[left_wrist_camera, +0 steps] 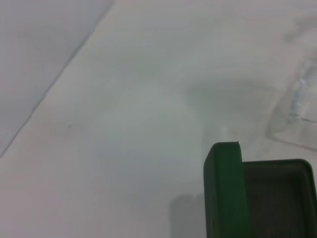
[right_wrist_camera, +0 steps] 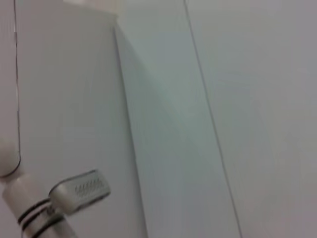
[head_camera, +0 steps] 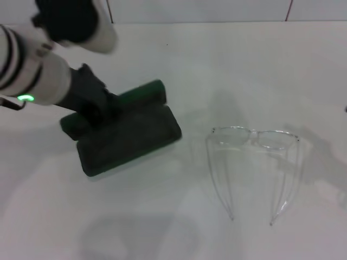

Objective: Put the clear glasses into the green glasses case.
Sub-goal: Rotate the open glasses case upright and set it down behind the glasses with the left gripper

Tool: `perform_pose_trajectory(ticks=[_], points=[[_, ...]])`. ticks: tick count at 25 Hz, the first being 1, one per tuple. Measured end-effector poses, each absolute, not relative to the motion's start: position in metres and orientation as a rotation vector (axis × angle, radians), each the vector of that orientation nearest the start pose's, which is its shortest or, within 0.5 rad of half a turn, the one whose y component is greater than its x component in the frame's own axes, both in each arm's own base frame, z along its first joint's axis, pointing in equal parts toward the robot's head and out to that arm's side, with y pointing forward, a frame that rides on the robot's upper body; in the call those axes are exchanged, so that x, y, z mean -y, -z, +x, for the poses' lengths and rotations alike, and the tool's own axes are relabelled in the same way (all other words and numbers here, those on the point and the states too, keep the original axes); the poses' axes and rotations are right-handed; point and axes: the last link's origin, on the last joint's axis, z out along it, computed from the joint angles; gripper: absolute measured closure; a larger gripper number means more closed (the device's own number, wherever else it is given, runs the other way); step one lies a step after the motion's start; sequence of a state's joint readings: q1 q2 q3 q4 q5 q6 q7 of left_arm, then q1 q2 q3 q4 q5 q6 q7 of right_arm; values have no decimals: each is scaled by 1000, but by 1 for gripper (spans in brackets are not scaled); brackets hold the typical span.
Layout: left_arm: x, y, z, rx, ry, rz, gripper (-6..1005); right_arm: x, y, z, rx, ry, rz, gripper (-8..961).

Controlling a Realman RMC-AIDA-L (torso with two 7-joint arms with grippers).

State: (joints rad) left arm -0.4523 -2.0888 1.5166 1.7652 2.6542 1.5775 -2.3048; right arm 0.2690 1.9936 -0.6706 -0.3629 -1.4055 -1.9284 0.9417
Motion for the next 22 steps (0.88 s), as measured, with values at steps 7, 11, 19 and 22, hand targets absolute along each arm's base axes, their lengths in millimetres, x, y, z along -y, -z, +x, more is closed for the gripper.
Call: perform_pose_trajectory(ticks=[7,11,19,22], points=[[-320,7,-128,-92,-622,-2649,790,-221,-69,313,-328,-1365,-2112,189],[-314,19,-122,-197,-619,-2694,789,-216,-70,316,-333,-1364,-2089,190],[-313,41,-113,-270,-595,-2750,787,-214,-70,317,-333,-1366,-2084,192],[-313,50,-109,-300,-572,-2754,786,-214,-70,317,-333,-1367,-2083,193]])
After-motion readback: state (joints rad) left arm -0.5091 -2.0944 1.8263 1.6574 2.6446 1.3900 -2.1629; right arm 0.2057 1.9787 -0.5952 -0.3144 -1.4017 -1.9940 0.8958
